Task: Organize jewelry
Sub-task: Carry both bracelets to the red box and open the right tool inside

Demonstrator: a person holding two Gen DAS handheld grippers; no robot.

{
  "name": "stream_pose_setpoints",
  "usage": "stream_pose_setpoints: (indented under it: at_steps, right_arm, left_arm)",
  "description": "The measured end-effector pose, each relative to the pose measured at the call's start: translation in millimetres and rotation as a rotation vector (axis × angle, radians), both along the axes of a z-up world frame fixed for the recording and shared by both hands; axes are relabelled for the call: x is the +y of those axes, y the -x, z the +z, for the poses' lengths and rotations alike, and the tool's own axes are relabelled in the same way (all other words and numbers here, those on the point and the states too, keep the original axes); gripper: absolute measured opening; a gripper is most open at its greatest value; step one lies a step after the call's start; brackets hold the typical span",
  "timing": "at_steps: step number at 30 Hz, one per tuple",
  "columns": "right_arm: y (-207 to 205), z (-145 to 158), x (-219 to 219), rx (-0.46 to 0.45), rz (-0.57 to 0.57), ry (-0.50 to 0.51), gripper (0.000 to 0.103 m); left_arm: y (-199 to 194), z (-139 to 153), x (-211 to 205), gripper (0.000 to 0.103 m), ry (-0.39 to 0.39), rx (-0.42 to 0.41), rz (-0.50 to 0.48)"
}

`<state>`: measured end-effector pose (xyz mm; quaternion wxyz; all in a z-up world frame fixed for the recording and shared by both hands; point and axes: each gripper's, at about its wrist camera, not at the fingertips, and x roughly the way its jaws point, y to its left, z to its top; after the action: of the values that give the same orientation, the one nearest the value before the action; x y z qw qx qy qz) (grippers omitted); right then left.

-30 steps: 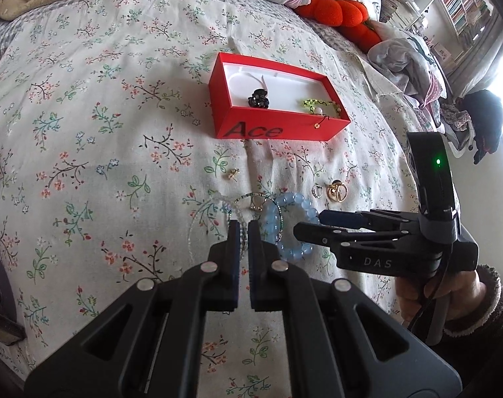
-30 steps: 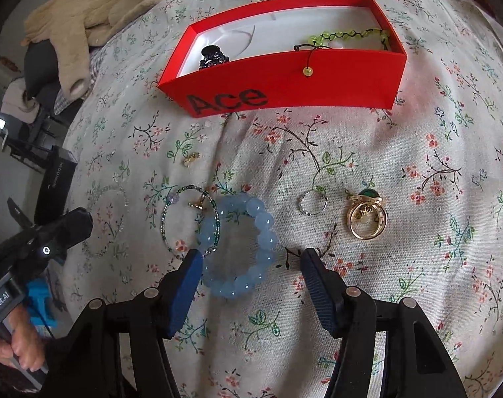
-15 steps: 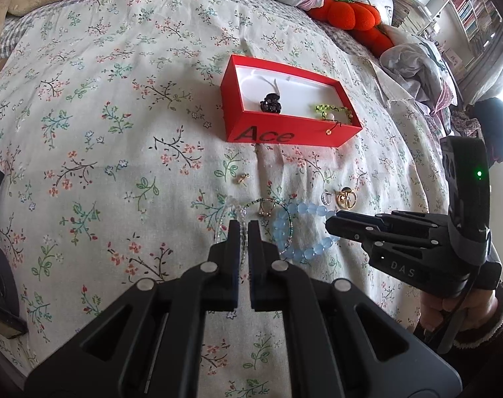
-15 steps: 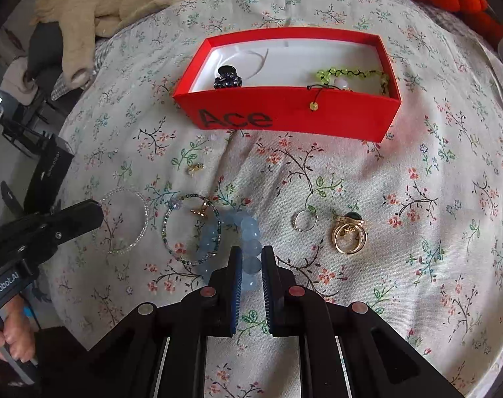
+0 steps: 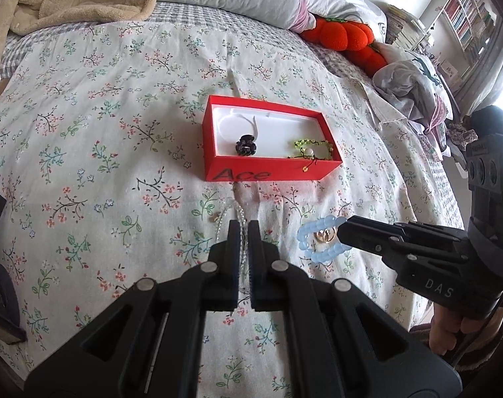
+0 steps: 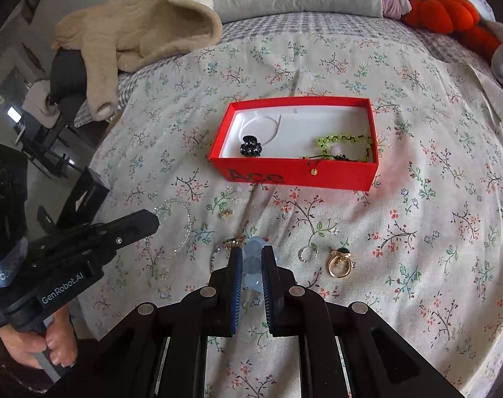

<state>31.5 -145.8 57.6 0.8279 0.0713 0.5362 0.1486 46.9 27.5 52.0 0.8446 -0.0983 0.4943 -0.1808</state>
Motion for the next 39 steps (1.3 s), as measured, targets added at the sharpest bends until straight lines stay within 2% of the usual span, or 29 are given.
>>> stream_pose_setpoints:
  at_steps: [13,23,31,39]
  right_arm:
    - [-28,37,-30,-0.11,-0.1,-0.093,0.012]
    - [-63,45,-63,-0.162,-0.213,-0.177,0.012]
    - [-80,39,-74,-0.193,-0.25,-0.175,0.012]
    - [-90,30,-57,-0.182,-0.22,-0.156,0.012]
  left_arm:
    - [-39,15,-27,0.005,0.123,-0.065,0.041]
    - [-78,6,-55,0.005,0.244,-0.06,0.041]
    - [-99,-19,-40,0.005,0.154,-0.027,0.12]
    - [-103,-30,-28,0.005,0.01,-0.037,0.15]
